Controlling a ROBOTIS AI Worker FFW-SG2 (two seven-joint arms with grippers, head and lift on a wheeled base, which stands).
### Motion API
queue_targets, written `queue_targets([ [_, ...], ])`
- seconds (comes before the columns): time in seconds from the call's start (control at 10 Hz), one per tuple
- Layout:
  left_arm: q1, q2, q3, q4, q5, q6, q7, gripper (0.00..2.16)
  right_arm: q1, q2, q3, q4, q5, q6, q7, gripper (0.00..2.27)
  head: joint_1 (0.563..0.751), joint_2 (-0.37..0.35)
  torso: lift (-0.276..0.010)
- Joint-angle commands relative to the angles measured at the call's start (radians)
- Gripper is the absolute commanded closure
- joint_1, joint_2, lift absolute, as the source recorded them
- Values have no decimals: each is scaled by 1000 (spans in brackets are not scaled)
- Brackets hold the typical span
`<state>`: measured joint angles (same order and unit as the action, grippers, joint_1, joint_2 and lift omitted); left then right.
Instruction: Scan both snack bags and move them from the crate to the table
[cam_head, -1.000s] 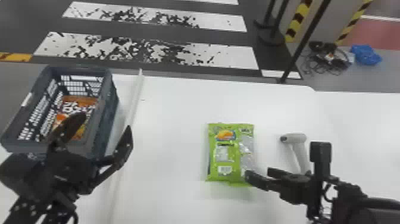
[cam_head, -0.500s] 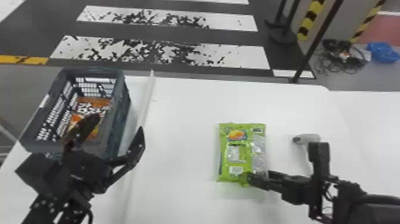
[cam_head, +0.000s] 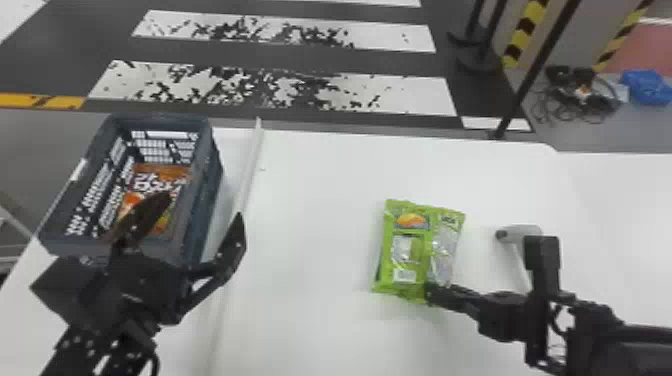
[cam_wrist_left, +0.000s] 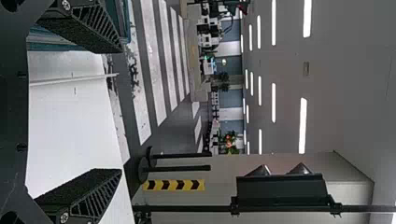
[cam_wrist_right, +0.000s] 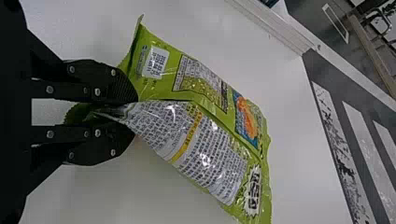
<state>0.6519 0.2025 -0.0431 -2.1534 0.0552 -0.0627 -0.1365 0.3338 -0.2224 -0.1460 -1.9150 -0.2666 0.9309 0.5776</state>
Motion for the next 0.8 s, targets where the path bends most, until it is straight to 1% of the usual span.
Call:
queue_targets([
  [0.0, 0, -2, 2, 1, 0, 1, 0, 83, 24, 1, -53, -44, -63, -5, 4, 2256, 695, -52, -88],
  [0.2, 0, -2, 3, 3, 0, 1, 0, 83, 47, 5, -172, -127, -155, 13, 5, 2256, 695, -67, -88],
  [0.4, -2, 0, 3, 3, 0, 1, 0, 83, 30, 6, -339, -177, -253, 62, -16, 2256, 695, -109, -88],
  [0.5, -2, 0, 5, 3, 0, 1, 0, 83, 2, 5, -425, -173, -284, 99, -24, 2256, 695, -147, -88],
  [0.7, -5, 1, 6, 4, 2, 1, 1, 83, -25, -8, -557, -121, -321, 90, -68, 2256, 695, -252, -88],
])
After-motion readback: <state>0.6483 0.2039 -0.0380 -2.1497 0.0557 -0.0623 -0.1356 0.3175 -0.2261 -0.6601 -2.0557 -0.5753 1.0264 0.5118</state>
